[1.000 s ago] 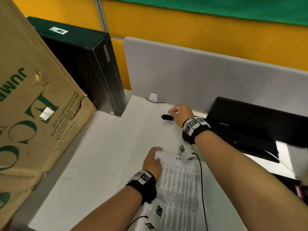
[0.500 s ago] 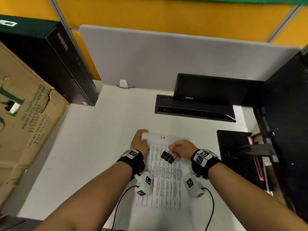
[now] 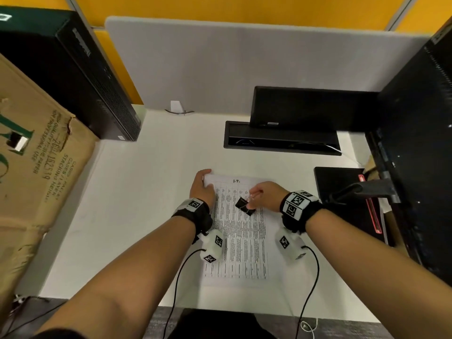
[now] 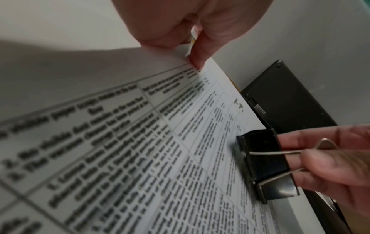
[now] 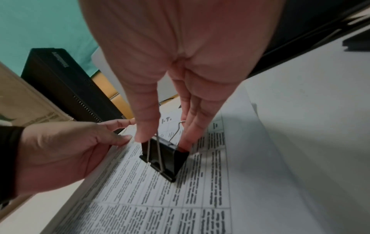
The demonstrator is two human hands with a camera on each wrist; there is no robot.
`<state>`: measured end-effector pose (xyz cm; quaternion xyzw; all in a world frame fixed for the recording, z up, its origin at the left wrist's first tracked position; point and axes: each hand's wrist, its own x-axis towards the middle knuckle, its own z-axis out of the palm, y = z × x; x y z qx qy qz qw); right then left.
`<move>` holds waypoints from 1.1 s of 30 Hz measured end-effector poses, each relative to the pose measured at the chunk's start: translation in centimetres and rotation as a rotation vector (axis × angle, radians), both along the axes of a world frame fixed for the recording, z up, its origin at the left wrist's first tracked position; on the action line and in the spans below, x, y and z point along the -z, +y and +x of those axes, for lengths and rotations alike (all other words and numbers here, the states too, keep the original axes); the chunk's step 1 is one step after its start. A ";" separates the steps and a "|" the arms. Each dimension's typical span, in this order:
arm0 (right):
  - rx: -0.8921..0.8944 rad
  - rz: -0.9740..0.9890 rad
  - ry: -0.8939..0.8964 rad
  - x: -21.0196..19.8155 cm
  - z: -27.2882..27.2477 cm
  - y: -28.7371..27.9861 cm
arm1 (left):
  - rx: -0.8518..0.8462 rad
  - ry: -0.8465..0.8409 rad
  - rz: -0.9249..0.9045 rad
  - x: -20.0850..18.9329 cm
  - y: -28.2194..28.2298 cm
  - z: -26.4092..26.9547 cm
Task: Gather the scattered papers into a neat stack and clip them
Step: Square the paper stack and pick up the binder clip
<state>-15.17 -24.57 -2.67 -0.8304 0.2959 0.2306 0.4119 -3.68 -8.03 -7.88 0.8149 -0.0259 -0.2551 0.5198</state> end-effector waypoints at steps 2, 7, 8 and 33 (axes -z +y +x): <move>-0.020 -0.045 -0.015 -0.7 0.2 -0.1 | -0.015 0.013 0.016 -0.1 0.0 0.0; -0.005 -0.155 -0.152 -2.8 1.6 -1.4 | -0.035 0.046 0.072 -0.4 0.1 0.0; -0.003 -0.178 -0.178 -3.4 2.1 -1.7 | -0.034 0.041 0.074 -0.4 0.1 0.0; -0.493 -0.257 0.033 -5.3 10.0 -3.3 | 0.001 -0.078 -0.071 -1.3 0.8 -1.6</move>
